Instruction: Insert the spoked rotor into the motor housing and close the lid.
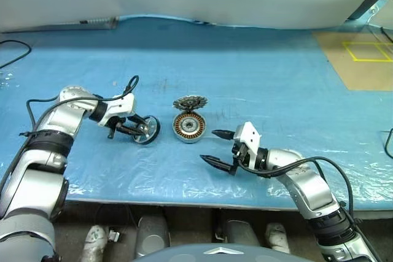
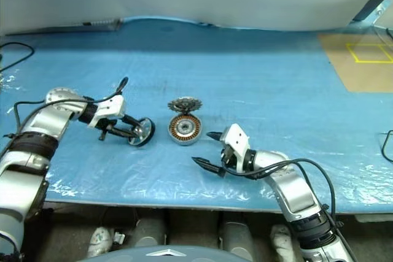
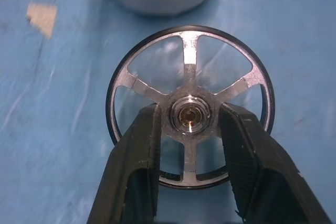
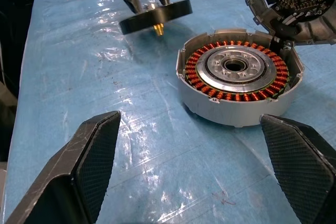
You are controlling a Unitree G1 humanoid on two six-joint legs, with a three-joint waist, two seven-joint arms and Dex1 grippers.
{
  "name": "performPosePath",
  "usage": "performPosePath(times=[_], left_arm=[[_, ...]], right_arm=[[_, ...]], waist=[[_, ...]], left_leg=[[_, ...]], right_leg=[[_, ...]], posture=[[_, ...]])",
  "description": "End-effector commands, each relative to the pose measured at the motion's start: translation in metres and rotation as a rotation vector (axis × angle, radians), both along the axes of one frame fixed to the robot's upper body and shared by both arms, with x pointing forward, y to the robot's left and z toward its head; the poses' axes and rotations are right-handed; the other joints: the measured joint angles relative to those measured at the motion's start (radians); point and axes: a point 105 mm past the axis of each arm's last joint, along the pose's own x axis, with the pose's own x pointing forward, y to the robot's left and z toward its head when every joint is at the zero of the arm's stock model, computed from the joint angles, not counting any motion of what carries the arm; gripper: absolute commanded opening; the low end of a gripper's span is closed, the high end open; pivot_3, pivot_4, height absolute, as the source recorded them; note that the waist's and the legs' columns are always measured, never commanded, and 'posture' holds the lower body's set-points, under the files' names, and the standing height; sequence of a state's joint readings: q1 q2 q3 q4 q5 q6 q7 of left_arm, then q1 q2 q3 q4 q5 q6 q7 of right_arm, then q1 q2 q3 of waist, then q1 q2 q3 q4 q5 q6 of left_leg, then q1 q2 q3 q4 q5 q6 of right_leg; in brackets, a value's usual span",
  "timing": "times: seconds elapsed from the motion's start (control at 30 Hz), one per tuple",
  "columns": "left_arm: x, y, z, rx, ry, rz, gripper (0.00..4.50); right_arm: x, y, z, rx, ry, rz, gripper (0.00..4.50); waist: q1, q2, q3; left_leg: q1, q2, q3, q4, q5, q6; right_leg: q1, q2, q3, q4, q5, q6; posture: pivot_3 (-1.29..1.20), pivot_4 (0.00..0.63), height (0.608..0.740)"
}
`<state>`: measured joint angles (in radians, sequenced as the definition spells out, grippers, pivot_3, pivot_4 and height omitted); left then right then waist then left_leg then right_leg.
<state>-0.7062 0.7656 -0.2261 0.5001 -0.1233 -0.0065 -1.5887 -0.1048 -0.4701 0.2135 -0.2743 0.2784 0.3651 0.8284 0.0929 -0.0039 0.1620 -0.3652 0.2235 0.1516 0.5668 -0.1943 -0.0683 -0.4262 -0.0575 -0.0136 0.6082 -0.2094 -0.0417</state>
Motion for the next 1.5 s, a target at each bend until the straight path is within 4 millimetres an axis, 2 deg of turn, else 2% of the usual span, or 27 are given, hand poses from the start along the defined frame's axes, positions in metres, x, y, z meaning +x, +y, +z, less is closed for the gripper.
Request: performPosePath(times=[0.03, 0.17, 0.3, 0.53, 0.83, 1.1, 1.5], left_arm=[[-0.024, -0.026, 0.041, -0.161, 0.037, -0.103, 1.35], [-0.027, -0.058, 0.057, -0.301, 0.026, -0.131, 1.35], [-0.023, -0.084, 0.044, -0.306, -0.003, -0.126, 1.35], [-0.004, -0.112, 0.031, -0.263, -0.089, -0.1, 1.35], [0.016, -0.096, 0.023, -0.138, -0.152, -0.063, 1.35], [0.023, -0.086, 0.021, -0.099, -0.159, -0.026, 1.35], [0.024, -0.082, 0.011, -0.039, -0.154, -0.028, 1.35]], right_arm=[[-0.004, 0.004, 0.013, 0.025, -0.049, 0.034, 4.5], [-0.006, 0.006, 0.008, 0.017, -0.033, 0.051, 4.5], [-0.005, 0.008, 0.01, 0.039, -0.051, 0.04, 4.5], [0.003, 0.004, 0.006, 0.032, -0.102, -0.04, 4.5], [0.002, 0.004, 0.002, 0.035, -0.099, -0.069, 4.5], [0.002, 0.006, 0.001, 0.036, -0.09, -0.067, 4.5], [0.002, 0.006, 0.0, 0.029, -0.085, -0.07, 4.5]], waist=[[0.002, 0.0, 0.0], [0.003, 0.001, 0.001], [-0.003, 0.001, 0.001], [-0.011, 0.001, 0.001], [-0.019, 0.001, 0.001], [-0.019, 0.001, 0.001], [-0.021, 0.001, 0.001]], left_leg=[[0.0, 0.0, 0.0, 0.0, 0.0, 0.0], [0.0, -0.001, 0.0, 0.0, 0.0, 0.0], [0.0, -0.001, 0.0, 0.001, 0.0, 0.0], [-0.001, -0.001, 0.0, 0.001, 0.0, 0.0], [-0.001, -0.001, -0.001, 0.001, 0.0, 0.0], [-0.001, -0.001, -0.001, 0.001, 0.0, 0.0], [-0.001, -0.001, -0.001, 0.001, 0.0, 0.0]], right_leg=[[0.0, 0.0, 0.0, 0.0, 0.0, 0.0], [0.0, -0.001, 0.0, 0.0, 0.0, 0.0], [0.001, -0.001, 0.0, 0.0, 0.0, 0.0], [0.001, 0.0, 0.0, -0.001, 0.0, 0.0], [0.001, 0.0, 0.0, -0.001, 0.0, 0.0], [0.001, 0.0, 0.0, -0.001, 0.0, 0.0], [0.001, 0.0, 0.0, 0.0, 0.0, 0.0]], posture=[[0.0, 0.15, 0.74], [0.0, 0.15, 0.74], [0.0, 0.15, 0.74], [0.0, 0.15, 0.74], [0.0, 0.15, 0.74], [0.0, 0.15, 0.74], [0.0, 0.15, 0.74]])
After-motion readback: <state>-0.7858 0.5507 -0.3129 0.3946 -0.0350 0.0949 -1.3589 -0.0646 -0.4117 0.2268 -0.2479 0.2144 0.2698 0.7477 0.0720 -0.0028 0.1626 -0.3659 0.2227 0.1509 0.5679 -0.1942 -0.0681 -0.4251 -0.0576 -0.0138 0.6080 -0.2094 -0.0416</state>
